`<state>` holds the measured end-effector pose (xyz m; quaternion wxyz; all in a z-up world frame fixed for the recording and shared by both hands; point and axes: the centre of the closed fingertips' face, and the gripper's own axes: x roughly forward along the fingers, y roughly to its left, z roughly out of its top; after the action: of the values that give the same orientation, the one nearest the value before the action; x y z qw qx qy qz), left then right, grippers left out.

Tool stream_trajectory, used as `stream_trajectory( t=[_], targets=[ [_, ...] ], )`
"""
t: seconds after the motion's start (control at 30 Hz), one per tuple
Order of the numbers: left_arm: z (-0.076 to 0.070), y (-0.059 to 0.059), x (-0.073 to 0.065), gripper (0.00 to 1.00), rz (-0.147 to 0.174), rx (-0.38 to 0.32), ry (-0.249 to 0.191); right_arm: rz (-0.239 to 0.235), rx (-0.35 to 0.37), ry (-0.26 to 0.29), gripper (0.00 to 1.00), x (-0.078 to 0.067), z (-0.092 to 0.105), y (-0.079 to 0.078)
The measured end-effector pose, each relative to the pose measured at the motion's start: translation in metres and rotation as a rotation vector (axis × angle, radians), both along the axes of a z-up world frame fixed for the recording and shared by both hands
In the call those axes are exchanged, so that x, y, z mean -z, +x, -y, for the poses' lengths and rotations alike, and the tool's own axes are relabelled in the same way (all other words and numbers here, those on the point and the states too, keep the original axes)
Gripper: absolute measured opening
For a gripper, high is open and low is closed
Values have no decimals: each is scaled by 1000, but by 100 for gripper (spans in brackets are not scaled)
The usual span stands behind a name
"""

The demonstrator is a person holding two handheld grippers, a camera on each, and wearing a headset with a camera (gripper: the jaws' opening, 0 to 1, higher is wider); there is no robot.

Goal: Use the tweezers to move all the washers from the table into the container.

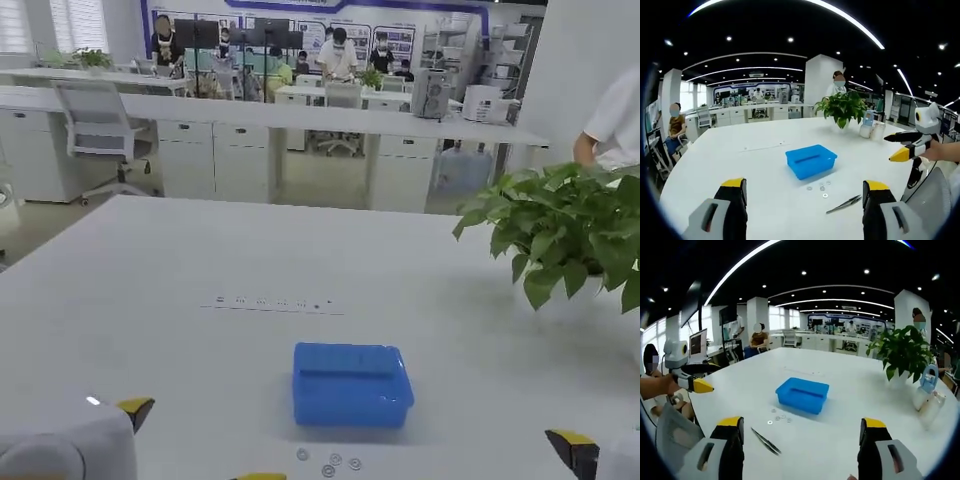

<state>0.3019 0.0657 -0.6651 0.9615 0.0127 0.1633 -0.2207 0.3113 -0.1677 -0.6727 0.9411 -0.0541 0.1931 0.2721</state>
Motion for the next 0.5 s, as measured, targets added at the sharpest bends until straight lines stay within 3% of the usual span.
stream_trajectory(
  t=[0.1,0.27,0.5],
  targets=[
    [3,1,-2,99,11,5,-21,0,-11,22,98,-2,-4,-1],
    [1,0,1,99,5,7,10,-8,-20,19,99,0,-6,0],
    [-5,0,-3,99,15,-7,7,-8,-29,8,99,2,-11,0]
  ],
)
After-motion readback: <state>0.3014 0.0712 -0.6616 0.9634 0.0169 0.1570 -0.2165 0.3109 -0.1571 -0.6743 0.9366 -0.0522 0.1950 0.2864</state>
